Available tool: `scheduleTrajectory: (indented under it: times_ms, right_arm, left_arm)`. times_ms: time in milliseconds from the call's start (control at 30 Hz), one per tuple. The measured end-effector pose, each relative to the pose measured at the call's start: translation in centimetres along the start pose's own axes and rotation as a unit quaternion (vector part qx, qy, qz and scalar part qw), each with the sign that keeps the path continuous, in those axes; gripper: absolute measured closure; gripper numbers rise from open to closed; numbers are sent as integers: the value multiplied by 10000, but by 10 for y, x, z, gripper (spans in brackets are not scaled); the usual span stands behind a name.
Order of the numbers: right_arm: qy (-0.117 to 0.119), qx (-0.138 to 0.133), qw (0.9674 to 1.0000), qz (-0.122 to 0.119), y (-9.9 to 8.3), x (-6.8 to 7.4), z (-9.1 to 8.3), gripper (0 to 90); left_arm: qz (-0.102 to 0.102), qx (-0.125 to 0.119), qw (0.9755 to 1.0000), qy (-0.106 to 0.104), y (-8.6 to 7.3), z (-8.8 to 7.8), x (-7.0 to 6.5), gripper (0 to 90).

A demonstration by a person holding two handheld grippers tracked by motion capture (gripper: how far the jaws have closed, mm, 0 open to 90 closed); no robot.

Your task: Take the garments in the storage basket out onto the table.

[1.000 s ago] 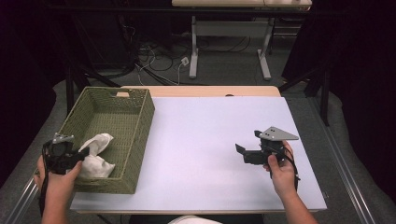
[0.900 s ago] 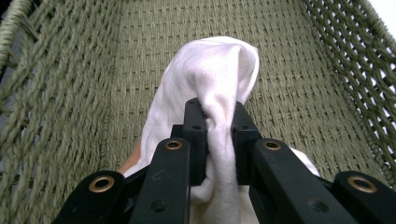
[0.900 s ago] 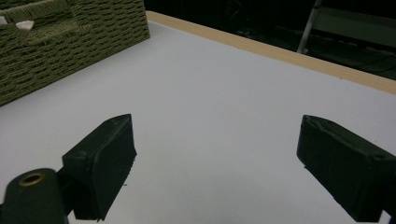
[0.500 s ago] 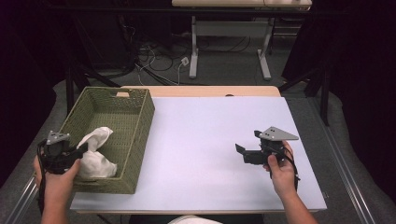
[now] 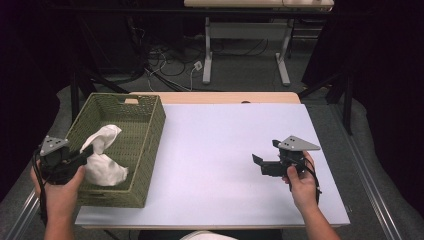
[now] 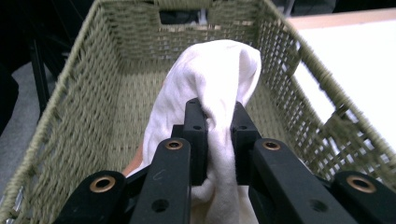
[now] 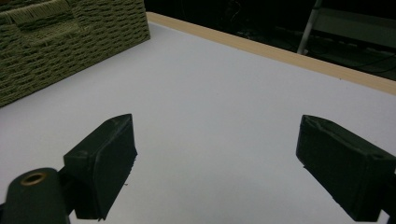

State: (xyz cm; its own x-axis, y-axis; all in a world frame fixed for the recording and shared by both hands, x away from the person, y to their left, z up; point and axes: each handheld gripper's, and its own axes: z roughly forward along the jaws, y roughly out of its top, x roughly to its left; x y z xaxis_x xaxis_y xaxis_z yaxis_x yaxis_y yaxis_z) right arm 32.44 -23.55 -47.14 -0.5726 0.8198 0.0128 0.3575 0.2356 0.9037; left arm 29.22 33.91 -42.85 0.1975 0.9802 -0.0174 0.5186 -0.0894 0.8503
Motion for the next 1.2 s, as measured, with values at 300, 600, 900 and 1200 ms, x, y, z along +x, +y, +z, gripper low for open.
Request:
scheduleTrajectory:
  times_ms: [300, 600, 900, 1200]
  right_arm:
    - [9, -40, 10000, 29, 0, 1, 0, 117]
    - [-7, -89, 10000, -23, 3, 2, -3, 117]
    - [-16, -70, 10000, -7, 2, 2, -2, 117]
    - [-13, -65, 10000, -29, 2, 1, -3, 117]
  left_arm:
    - [26, -242, 9996, -171, 16, -16, -7, 818]
    - [-298, -729, 9948, -639, 35, -24, -9, 818]
    - [-200, -853, 9926, -840, 50, -14, -25, 818]
    - [6, -997, 9885, -1135, 69, -5, -54, 818]
